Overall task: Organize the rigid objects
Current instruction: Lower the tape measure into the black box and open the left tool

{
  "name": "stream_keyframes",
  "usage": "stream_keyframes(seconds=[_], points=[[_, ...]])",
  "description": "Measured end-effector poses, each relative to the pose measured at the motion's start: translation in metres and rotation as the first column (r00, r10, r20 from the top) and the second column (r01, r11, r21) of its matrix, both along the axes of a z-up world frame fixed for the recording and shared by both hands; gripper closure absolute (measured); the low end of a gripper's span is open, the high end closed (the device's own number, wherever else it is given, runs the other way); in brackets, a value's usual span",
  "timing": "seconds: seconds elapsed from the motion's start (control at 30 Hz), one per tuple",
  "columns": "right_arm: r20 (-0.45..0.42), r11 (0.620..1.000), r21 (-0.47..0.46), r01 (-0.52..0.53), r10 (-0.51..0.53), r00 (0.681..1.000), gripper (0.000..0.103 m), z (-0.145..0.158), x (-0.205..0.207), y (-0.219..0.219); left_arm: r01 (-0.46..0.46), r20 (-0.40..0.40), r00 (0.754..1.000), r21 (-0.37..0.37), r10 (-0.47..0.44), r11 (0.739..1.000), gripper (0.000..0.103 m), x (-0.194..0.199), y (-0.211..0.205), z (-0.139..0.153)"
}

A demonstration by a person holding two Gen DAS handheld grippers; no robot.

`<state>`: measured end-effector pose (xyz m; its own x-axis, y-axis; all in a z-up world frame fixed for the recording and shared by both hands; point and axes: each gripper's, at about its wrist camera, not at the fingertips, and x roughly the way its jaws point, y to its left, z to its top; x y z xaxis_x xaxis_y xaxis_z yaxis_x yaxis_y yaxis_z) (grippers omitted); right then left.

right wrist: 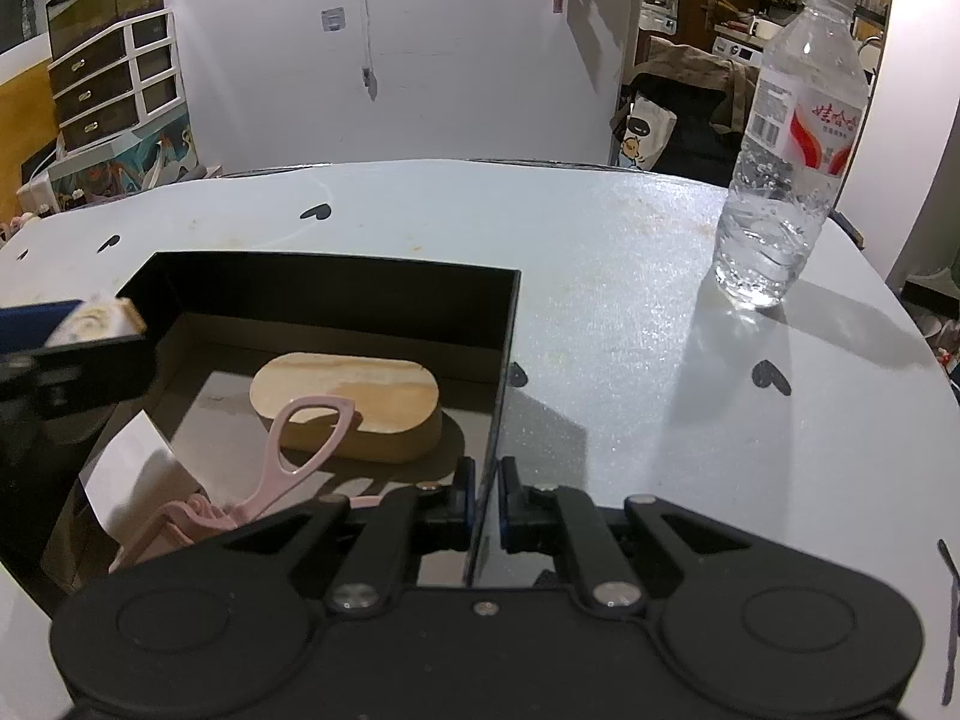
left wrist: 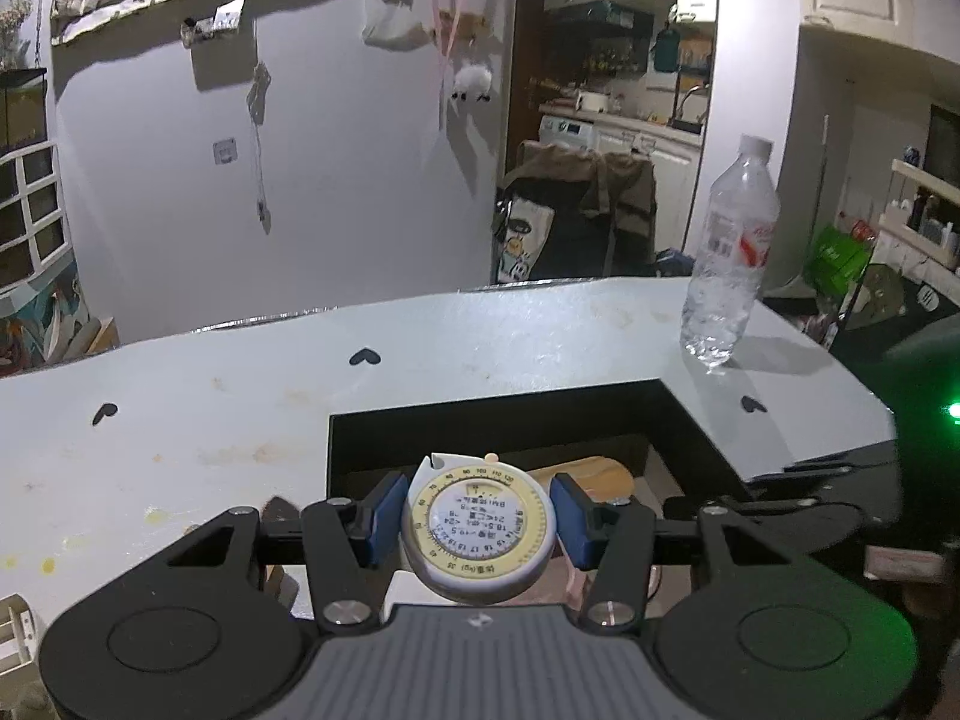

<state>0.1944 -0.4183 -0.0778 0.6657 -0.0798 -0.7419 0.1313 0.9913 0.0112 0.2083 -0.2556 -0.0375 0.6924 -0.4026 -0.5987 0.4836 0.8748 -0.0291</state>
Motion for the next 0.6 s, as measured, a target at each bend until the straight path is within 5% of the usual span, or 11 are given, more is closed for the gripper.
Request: stream_keyframes(seconds=[0.53,0.6], points=[[0.0,1.0,0.003,-0.001,0.001,1.0,0.095,-0.001,0.0,-0.001,-0.009,-0.035,0.999,0.092,0.012,0.996,0.049,0.03,-0.017,-0.019],[0.0,1.0,0.003,-0.001,0.001,1.0,0.095,-0.001,0.0,-0.001,-0.012,-0.033,0.999,0.1,0.015,0.995,0.027,0.029,-0.017,-0.02]])
